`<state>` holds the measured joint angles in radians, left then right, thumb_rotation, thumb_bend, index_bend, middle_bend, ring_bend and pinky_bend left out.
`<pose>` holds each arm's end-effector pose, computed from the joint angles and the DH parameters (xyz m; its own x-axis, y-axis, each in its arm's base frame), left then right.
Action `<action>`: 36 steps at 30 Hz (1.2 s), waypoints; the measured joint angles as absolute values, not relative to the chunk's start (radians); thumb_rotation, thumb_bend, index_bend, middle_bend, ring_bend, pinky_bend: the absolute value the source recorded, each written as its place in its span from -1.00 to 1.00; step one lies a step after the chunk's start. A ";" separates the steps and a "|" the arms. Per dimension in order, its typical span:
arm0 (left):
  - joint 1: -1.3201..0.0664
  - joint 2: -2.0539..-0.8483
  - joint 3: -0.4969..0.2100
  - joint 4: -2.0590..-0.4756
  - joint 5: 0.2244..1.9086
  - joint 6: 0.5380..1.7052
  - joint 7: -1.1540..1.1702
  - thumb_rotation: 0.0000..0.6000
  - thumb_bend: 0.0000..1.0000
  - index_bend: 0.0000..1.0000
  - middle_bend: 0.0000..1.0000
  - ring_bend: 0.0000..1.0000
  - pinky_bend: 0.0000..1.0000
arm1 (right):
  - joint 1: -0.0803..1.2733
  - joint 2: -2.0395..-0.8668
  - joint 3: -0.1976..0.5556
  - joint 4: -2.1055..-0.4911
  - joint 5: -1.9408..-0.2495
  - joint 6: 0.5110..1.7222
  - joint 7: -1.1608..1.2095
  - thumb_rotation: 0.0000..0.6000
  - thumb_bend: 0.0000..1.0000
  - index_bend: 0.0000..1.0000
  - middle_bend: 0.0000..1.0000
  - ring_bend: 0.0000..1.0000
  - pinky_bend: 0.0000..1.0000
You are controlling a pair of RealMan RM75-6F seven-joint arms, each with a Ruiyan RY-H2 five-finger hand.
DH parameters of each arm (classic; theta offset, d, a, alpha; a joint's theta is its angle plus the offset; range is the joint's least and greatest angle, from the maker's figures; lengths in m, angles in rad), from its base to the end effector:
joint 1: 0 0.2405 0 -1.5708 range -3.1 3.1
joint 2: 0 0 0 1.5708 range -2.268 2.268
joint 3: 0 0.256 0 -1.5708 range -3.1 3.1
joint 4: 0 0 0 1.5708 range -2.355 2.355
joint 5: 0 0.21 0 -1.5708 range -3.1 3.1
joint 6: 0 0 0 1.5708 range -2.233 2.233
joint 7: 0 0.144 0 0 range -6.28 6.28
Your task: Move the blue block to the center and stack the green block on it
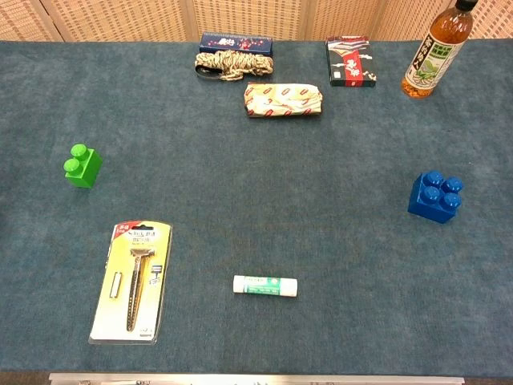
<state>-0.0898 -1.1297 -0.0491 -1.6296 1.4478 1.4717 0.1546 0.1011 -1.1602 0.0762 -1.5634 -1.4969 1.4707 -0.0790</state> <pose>-0.3133 0.1819 0.1548 0.5034 0.0221 0.8638 0.8631 0.0334 -0.5039 -0.3131 -0.1921 0.1525 0.4705 0.0182 0.8822 -0.8821 -0.0170 0.4707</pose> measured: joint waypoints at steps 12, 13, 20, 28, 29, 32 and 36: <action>-0.078 -1.129 -0.047 -1.635 1.449 1.492 0.157 1.00 -0.51 -0.16 -0.05 -0.39 -0.05 | 0.116 -1.163 0.077 -1.558 -1.491 1.445 -0.082 1.00 -0.07 0.06 -0.26 -0.46 -0.59; -0.078 -1.129 -0.047 -1.635 1.450 1.491 0.157 1.00 -0.51 -0.16 -0.05 -0.39 -0.05 | 0.116 -1.163 0.078 -1.558 -1.487 1.445 -0.082 1.00 -0.07 0.06 -0.26 -0.46 -0.58; -0.078 -1.126 -0.041 -1.638 1.463 1.490 0.147 1.00 -0.51 -0.16 -0.05 -0.39 -0.05 | 0.112 -1.169 0.076 -1.558 -1.495 1.459 -0.090 1.00 -0.07 0.06 -0.26 -0.46 -0.58; -0.081 -1.127 -0.040 -1.633 1.460 1.479 0.140 1.00 -0.51 -0.16 -0.05 -0.39 -0.05 | 0.117 -1.176 0.073 -1.558 -1.491 1.445 -0.101 1.00 -0.14 0.06 -0.33 -0.53 -0.58; -0.081 -1.127 -0.040 -1.632 1.460 1.478 0.141 1.00 -0.51 -0.16 -0.05 -0.39 -0.05 | 0.117 -1.176 0.072 -1.559 -1.490 1.443 -0.099 1.00 -0.20 0.06 -0.36 -0.55 -0.58; -0.081 -1.128 -0.040 -1.632 1.457 1.477 0.142 1.00 -0.51 -0.16 -0.05 -0.39 -0.05 | 0.119 -1.175 0.069 -1.563 -1.491 1.437 -0.093 1.00 -0.42 0.04 -0.44 -0.63 -0.58; -0.080 -1.129 -0.040 -1.632 1.456 1.477 0.142 1.00 -0.51 -0.16 -0.05 -0.39 -0.05 | 0.123 -1.177 0.063 -1.567 -1.495 1.424 -0.092 1.00 -0.67 -0.12 -0.56 -0.75 -0.58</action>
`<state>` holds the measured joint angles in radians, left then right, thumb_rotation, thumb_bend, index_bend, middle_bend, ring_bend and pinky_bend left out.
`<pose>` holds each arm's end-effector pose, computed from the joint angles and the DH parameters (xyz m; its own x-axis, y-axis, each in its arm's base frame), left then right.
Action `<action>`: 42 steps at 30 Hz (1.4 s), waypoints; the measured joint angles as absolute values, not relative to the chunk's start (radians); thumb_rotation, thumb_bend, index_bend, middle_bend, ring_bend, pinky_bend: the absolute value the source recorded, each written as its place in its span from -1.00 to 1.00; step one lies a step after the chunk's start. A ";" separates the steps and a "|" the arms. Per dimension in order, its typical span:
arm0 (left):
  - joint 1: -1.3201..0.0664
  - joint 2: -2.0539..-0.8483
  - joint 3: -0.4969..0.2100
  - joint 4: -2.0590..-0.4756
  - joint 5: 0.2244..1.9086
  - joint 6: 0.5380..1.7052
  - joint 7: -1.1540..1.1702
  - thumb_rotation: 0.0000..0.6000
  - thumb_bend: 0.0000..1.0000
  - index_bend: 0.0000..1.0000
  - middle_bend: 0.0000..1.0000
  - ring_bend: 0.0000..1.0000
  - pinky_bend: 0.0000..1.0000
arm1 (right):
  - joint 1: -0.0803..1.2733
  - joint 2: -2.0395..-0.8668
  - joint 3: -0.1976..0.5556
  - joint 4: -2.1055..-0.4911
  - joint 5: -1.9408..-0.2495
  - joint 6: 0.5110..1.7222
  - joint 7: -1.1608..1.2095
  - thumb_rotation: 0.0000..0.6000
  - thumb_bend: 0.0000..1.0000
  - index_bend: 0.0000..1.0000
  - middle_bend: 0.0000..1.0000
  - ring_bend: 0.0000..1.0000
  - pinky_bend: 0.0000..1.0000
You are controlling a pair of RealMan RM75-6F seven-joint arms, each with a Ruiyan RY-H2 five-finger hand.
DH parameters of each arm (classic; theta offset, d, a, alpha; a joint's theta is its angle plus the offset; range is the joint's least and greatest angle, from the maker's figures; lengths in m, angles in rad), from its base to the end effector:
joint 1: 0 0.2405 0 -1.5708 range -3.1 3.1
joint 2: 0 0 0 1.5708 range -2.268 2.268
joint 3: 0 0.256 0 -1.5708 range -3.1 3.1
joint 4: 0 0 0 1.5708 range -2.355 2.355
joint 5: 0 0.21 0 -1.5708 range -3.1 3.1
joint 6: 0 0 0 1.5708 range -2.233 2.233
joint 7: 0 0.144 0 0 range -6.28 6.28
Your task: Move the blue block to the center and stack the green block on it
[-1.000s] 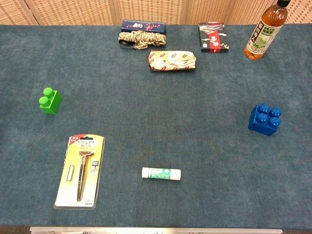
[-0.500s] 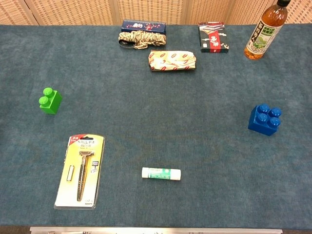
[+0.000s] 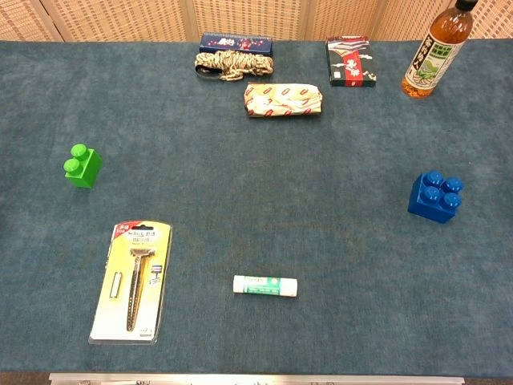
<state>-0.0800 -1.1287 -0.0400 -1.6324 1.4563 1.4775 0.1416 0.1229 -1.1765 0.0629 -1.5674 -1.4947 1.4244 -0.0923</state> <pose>-0.3139 0.1769 0.1540 0.4918 0.0288 0.8702 0.8696 0.0338 -0.4926 -0.3105 -0.1958 0.1387 0.4665 -0.0327 0.8839 -0.8843 -0.0406 0.4652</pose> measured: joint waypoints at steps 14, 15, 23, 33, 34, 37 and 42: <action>-0.070 -1.119 -0.042 -1.648 1.467 1.504 0.136 1.00 -0.51 -0.16 -0.05 -0.39 -0.05 | 0.170 -1.260 0.027 -1.507 -1.514 1.320 -0.133 1.00 -1.00 -0.72 -0.84 -1.00 -0.76; -0.069 -1.117 -0.043 -1.649 1.468 1.506 0.136 1.00 -0.51 -0.16 -0.05 -0.39 -0.05 | 0.175 -1.268 0.024 -1.500 -1.515 1.311 -0.136 1.00 -1.00 -0.72 -0.84 -1.00 -0.77; -0.066 -1.111 -0.043 -1.653 1.475 1.514 0.132 1.00 -0.51 -0.16 -0.05 -0.39 -0.05 | 0.199 -1.330 0.003 -1.442 -1.538 1.281 -0.146 1.00 -1.00 -0.72 -0.84 -1.00 -0.77; -0.058 -1.108 -0.046 -1.659 1.471 1.526 0.134 1.00 -0.51 -0.16 -0.05 -0.39 -0.05 | 0.224 -1.386 -0.012 -1.363 -1.570 1.264 -0.114 1.00 -1.00 -0.72 -0.85 -1.00 -0.80; -0.057 -1.107 -0.046 -1.660 1.471 1.528 0.135 1.00 -0.51 -0.16 -0.05 -0.39 -0.05 | 0.228 -1.393 -0.015 -1.356 -1.573 1.258 -0.113 1.00 -1.00 -0.72 -0.85 -1.00 -0.80; -0.055 -1.107 -0.046 -1.662 1.473 1.531 0.135 1.00 -0.51 -0.16 -0.05 -0.39 -0.05 | 0.235 -1.405 -0.023 -1.344 -1.578 1.246 -0.111 1.00 -1.00 -0.72 -0.85 -1.00 -0.80; -0.053 -1.105 -0.047 -1.664 1.474 1.533 0.134 1.00 -0.51 -0.16 -0.05 -0.39 -0.05 | 0.242 -1.417 -0.030 -1.336 -1.583 1.239 -0.108 1.00 -1.00 -0.72 -0.85 -1.00 -0.80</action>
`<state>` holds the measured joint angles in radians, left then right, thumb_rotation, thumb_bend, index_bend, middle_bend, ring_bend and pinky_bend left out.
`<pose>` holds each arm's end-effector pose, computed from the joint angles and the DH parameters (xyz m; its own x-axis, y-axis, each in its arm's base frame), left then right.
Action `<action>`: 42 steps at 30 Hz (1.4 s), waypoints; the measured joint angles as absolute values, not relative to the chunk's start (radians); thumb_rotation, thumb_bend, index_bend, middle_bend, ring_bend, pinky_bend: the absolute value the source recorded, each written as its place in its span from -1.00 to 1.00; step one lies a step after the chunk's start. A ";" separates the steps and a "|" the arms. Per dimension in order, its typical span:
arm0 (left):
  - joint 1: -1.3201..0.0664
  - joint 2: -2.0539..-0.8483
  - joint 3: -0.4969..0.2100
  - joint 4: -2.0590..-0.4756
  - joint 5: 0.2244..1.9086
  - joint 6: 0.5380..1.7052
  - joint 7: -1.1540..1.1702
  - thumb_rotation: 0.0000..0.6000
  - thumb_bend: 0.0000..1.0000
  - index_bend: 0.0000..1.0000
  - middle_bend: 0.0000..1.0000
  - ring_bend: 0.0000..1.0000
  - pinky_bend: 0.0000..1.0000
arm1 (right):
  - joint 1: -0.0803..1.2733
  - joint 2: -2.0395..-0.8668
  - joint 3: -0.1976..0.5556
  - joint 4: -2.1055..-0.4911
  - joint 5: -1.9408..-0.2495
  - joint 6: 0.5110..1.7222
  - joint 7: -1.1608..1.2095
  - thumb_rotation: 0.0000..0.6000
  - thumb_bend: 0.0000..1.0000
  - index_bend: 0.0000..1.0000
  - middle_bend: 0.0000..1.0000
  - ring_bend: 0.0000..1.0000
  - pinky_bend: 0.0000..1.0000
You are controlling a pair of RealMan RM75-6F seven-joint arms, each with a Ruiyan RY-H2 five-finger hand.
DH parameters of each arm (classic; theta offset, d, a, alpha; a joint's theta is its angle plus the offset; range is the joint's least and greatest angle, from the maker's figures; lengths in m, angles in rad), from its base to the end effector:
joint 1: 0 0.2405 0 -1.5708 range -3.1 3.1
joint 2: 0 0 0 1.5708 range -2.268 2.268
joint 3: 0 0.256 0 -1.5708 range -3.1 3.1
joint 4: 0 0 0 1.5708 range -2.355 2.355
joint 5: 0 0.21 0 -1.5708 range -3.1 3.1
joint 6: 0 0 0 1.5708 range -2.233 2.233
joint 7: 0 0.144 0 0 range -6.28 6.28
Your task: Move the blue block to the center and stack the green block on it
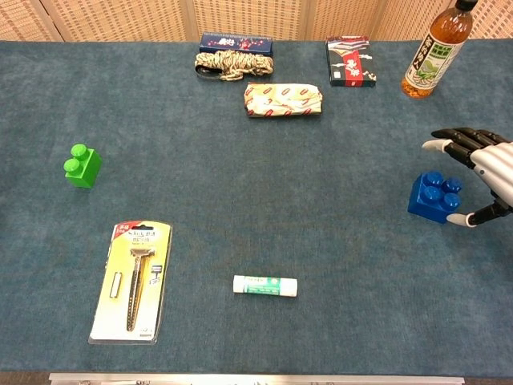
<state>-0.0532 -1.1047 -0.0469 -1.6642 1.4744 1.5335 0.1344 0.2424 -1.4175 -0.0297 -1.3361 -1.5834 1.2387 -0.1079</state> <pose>-0.3083 0.1698 0.1662 0.4815 -0.0228 0.8761 0.8760 0.0457 -0.4802 -0.3081 -0.2087 0.0372 0.5279 -0.2289 0.8179 -0.8420 -0.2673 0.4686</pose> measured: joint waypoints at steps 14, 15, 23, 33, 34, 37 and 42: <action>-0.050 -1.101 -0.049 -1.666 1.475 1.538 0.131 1.00 -0.51 -0.16 -0.05 -0.39 -0.05 | 0.268 -1.448 -0.029 -1.304 -1.575 1.203 -0.124 1.00 -1.00 -0.72 -0.85 -1.00 -0.80; -0.050 -1.100 -0.049 -1.666 1.475 1.538 0.130 1.00 -0.51 -0.16 -0.05 -0.39 -0.05 | 0.271 -1.450 -0.028 -1.301 -1.571 1.198 -0.126 1.00 -1.00 -0.72 -0.85 -1.00 -0.80; -0.049 -1.099 -0.049 -1.667 1.477 1.537 0.129 1.00 -0.51 -0.16 -0.05 -0.39 -0.05 | 0.278 -1.457 -0.016 -1.281 -1.547 1.195 -0.147 1.00 -1.00 -0.72 -0.85 -1.00 -0.80; -0.051 -1.101 -0.050 -1.665 1.473 1.533 0.133 1.00 -0.51 -0.16 -0.05 -0.39 -0.05 | 0.277 -1.454 0.002 -1.257 -1.507 1.193 -0.146 1.00 -1.00 -0.75 -0.85 -1.00 -0.80; -0.051 -1.101 -0.051 -1.665 1.473 1.532 0.134 1.00 -0.51 -0.16 -0.05 -0.39 -0.05 | 0.277 -1.454 0.005 -1.251 -1.502 1.191 -0.137 1.00 -1.00 -0.76 -0.85 -1.00 -0.80; -0.051 -1.102 -0.051 -1.665 1.471 1.531 0.135 1.00 -0.51 -0.16 -0.05 -0.39 -0.05 | 0.279 -1.454 0.010 -1.236 -1.490 1.184 -0.118 1.00 -1.00 -0.78 -0.85 -1.00 -0.80; -0.051 -1.102 -0.051 -1.666 1.471 1.531 0.136 1.00 -0.51 -0.16 -0.05 -0.39 -0.05 | 0.281 -1.444 0.008 -1.246 -1.485 1.173 -0.104 1.00 -1.00 -0.78 -0.85 -1.00 -0.80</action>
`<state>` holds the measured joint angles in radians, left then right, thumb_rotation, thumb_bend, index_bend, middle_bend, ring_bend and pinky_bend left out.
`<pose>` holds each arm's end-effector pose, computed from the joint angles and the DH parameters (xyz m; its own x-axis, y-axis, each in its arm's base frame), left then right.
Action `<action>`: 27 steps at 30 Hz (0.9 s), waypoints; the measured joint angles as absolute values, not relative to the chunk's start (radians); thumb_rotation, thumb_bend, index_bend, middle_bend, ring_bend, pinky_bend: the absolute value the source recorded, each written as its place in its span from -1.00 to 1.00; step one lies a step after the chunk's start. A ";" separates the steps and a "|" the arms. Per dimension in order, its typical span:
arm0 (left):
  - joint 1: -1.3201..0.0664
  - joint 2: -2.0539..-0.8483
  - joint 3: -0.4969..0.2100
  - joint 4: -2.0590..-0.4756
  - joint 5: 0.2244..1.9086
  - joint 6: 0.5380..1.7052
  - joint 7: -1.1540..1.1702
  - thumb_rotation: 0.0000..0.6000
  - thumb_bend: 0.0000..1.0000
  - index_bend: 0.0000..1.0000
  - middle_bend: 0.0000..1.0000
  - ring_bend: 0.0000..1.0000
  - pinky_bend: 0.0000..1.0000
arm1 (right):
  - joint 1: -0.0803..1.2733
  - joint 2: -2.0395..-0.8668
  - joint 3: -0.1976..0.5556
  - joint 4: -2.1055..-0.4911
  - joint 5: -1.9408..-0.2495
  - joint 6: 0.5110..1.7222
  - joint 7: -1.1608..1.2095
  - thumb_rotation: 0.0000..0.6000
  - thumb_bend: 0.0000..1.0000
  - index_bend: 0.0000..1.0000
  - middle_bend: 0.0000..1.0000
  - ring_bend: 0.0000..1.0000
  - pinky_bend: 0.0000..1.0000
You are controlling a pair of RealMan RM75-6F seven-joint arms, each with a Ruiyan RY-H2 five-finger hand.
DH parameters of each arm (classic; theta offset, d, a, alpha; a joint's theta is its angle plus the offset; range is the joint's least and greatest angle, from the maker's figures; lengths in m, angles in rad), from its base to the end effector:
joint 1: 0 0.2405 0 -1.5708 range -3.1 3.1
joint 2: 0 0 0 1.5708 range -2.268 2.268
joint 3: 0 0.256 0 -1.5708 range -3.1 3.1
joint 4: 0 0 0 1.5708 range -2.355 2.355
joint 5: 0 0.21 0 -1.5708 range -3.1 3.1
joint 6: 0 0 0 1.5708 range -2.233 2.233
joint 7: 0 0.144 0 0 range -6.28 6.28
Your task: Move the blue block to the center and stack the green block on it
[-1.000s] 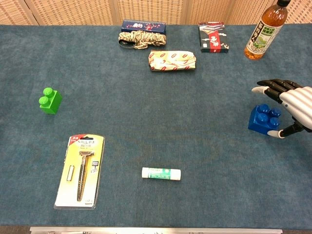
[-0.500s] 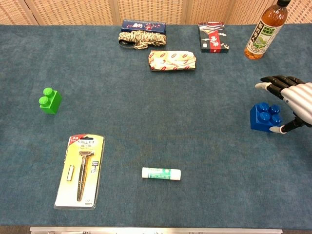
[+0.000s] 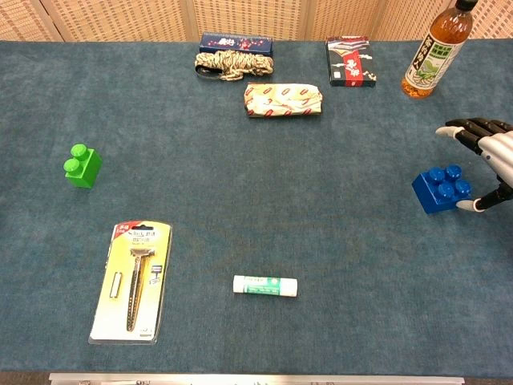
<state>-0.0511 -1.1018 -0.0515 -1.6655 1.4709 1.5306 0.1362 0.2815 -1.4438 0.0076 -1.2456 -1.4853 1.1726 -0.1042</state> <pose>-0.3089 0.1701 0.1674 0.4841 -0.0230 0.8747 0.8744 0.0508 -0.4826 -0.3279 -0.2345 0.0398 0.5537 -0.2424 0.7967 -0.8323 -0.1909 0.5204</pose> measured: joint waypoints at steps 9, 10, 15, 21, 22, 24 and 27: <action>-0.050 -1.101 -0.051 -1.667 1.475 1.534 0.134 1.00 -0.51 -0.16 -0.06 -0.40 -0.05 | 0.296 -1.410 0.007 -1.289 -1.448 1.115 -0.087 1.00 -0.99 -0.59 -0.85 -1.00 -0.80; -0.050 -1.101 -0.051 -1.668 1.476 1.534 0.134 1.00 -0.51 -0.16 -0.06 -0.40 -0.05 | 0.297 -1.410 0.008 -1.290 -1.442 1.111 -0.086 1.00 -0.99 -0.56 -0.85 -1.00 -0.80; -0.050 -1.102 -0.051 -1.667 1.476 1.533 0.135 1.00 -0.51 -0.16 -0.07 -0.40 -0.05 | 0.301 -1.408 0.011 -1.292 -1.423 1.091 -0.079 1.00 -0.94 -0.44 -0.85 -1.00 -0.80; -0.050 -1.102 -0.051 -1.667 1.477 1.533 0.135 1.00 -0.51 -0.16 -0.08 -0.40 -0.05 | 0.309 -1.411 0.015 -1.291 -1.398 1.063 -0.073 1.00 -0.91 -0.39 -0.85 -1.00 -0.80; -0.050 -1.102 -0.051 -1.667 1.476 1.533 0.135 1.00 -0.51 -0.16 -0.08 -0.40 -0.05 | 0.311 -1.413 0.016 -1.289 -1.393 1.059 -0.075 1.00 -0.91 -0.39 -0.85 -1.00 -0.80; -0.050 -1.101 -0.051 -1.667 1.476 1.533 0.135 1.00 -0.51 -0.16 -0.08 -0.40 -0.05 | 0.313 -1.415 0.017 -1.287 -1.388 1.052 -0.074 1.00 -0.91 -0.37 -0.85 -1.00 -0.80; -0.050 -1.101 -0.050 -1.668 1.477 1.533 0.134 1.00 -0.51 -0.16 -0.08 -0.40 -0.05 | 0.318 -1.419 0.018 -1.283 -1.381 1.040 -0.069 1.00 -0.89 -0.34 -0.85 -1.00 -0.80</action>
<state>-0.0498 -1.1009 -0.0501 -1.6676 1.4772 1.5326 0.1343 0.3182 -1.4192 0.0185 -1.2829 -1.3813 1.0395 -0.0688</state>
